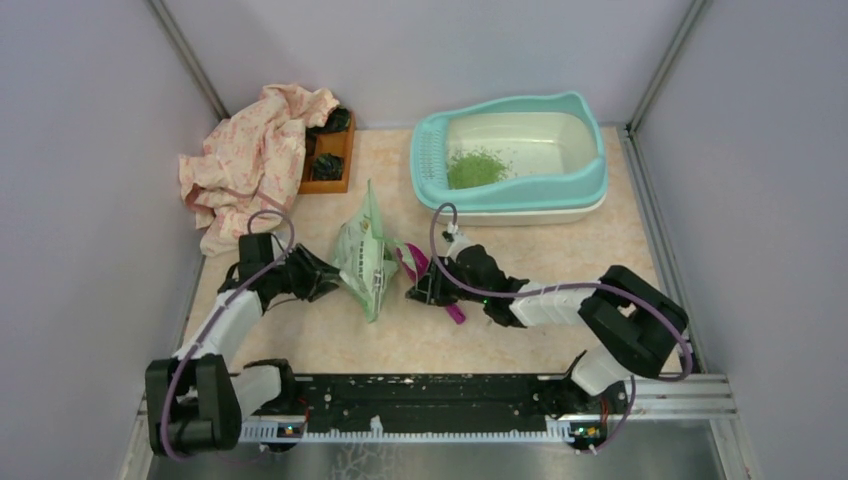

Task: Fill the litter box with clean litter
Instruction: Move the cat litter bag to the center of the board.

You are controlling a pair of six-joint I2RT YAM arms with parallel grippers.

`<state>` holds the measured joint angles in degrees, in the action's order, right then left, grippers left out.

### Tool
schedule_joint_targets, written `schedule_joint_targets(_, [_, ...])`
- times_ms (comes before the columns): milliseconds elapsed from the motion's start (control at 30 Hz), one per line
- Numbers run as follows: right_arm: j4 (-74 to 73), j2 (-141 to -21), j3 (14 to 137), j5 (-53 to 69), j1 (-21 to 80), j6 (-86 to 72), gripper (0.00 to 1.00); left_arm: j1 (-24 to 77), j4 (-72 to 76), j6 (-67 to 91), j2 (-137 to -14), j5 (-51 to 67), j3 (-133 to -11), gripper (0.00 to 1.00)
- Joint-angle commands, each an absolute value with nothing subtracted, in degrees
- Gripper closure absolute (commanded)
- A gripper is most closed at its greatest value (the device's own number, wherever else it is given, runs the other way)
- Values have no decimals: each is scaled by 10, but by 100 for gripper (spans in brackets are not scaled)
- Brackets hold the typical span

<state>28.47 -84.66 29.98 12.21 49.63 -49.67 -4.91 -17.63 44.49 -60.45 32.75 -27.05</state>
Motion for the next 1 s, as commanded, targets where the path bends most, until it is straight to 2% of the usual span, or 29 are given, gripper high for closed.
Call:
schedule_joint_targets(0, [357,-883,360,132,511,-515,71,-7,-93,484,-662,301,-263,51])
schedule_joint_targets(300, [345,-978,425,109,510,-533,71,-5,-61,481,-748,281,-301,51])
schedule_joint_targets(700, [307,-1061,518,119,457,-497,71,-11,-38,479,-870,271,-404,51])
schedule_joint_targets(967, [263,-1128,644,172,409,-436,68,-10,-26,471,-945,296,-482,47])
